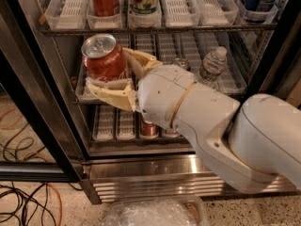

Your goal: Pick coke can from top shelf of fridge

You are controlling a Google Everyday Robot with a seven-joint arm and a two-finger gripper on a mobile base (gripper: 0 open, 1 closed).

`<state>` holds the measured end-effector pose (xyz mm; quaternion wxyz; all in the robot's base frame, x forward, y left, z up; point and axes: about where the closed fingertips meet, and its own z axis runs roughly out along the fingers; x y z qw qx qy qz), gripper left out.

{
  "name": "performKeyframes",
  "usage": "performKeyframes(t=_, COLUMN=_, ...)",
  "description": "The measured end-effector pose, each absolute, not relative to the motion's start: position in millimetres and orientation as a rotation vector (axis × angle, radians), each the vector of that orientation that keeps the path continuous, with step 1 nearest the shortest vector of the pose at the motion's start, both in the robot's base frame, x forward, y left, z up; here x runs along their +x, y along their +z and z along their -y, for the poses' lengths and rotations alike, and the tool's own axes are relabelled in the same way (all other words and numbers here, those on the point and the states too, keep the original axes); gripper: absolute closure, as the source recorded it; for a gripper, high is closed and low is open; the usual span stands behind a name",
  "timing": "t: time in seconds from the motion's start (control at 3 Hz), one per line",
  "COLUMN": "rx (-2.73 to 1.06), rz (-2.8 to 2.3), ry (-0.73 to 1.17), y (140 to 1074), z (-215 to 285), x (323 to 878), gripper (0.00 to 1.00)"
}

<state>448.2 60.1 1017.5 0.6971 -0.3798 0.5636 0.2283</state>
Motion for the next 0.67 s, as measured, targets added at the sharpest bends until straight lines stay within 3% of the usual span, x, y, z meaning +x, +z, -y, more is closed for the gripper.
performKeyframes(t=0.67, rx=-0.777, rz=-1.296, ry=0.567, y=1000, z=-64, x=378, gripper=1.0)
